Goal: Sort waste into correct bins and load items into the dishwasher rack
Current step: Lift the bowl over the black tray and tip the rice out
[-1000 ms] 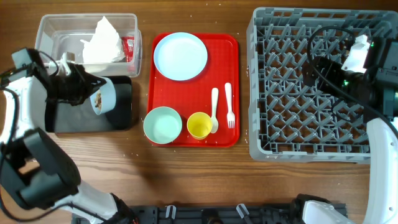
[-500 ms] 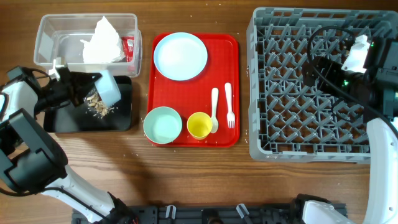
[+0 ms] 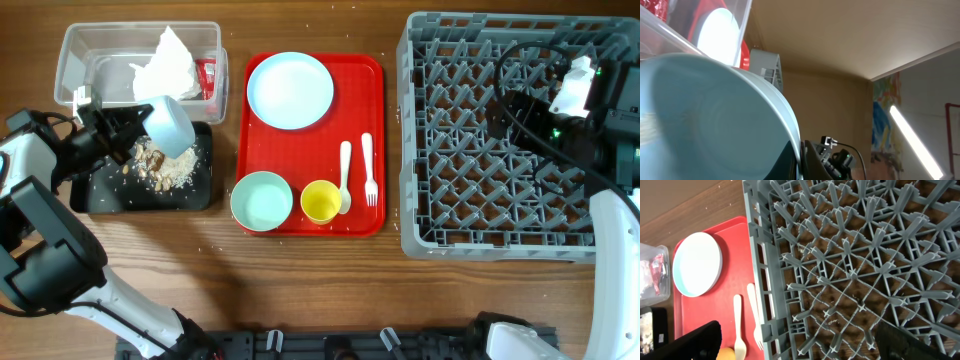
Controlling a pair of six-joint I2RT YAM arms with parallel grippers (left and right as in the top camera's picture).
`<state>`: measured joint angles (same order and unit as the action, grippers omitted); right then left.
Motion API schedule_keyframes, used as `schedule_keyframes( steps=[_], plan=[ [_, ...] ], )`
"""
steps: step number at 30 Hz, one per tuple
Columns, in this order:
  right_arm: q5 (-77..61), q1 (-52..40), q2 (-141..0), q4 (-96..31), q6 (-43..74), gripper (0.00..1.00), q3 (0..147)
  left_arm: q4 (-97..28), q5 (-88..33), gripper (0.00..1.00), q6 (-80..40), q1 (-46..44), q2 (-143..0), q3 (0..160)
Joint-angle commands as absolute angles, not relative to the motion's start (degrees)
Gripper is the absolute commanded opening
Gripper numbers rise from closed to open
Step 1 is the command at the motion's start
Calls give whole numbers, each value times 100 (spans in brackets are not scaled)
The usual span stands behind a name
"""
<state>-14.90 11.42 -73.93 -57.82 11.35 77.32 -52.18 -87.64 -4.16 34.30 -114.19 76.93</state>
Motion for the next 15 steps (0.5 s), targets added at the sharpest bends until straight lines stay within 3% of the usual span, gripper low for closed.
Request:
schedule_keyframes(
  steps=[1, 15],
  plan=[
    [-1391, 1160, -7417, -5778, 1197, 100, 7826, -5238, -9037, 4, -681, 3481, -11434, 7664],
    [-1396, 1160, -7417, -5811, 1210, 100, 7826, -5513, -9035, 4, -819, 3448, -11336, 7671]
  ],
)
